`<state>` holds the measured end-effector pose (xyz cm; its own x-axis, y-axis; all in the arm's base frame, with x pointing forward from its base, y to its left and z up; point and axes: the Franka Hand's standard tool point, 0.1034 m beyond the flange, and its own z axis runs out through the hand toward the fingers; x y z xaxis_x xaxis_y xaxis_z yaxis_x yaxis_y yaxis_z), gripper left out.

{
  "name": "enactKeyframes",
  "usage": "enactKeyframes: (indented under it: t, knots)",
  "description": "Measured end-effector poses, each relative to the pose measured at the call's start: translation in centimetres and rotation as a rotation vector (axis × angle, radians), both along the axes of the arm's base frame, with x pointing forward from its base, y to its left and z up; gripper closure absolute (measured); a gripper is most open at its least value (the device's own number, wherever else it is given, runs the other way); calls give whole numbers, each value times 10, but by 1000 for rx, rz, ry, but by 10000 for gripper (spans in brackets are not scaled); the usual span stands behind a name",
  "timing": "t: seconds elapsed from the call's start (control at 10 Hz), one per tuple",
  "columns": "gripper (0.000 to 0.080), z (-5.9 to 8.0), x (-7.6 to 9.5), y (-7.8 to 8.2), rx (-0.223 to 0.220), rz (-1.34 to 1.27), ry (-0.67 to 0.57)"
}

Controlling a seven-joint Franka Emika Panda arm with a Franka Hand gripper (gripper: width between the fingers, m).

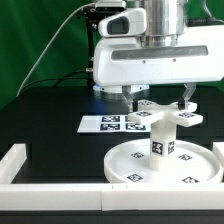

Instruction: Assemble round table

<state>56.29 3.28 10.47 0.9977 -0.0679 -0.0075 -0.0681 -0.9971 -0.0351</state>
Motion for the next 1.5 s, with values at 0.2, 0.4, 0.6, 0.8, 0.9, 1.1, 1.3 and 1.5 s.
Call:
enactKeyframes:
  t: [0.2, 0.4, 0.6, 0.8, 0.9, 1.1, 1.3, 1.5]
  knots:
    - [150, -3, -2, 13, 5, -19, 5]
    - [150, -4, -2, 16, 4, -41, 4]
    - [150, -10, -2, 11, -4, -42, 1]
    - [150, -9, -2, 7, -6, -60, 0]
    - [278, -9, -2, 7, -6, -71, 1]
    - [357, -9, -2, 7, -6, -71, 0]
    - [357, -9, -1, 8, -3, -253, 3]
    - [357, -9, 1, 9, -4, -510, -10]
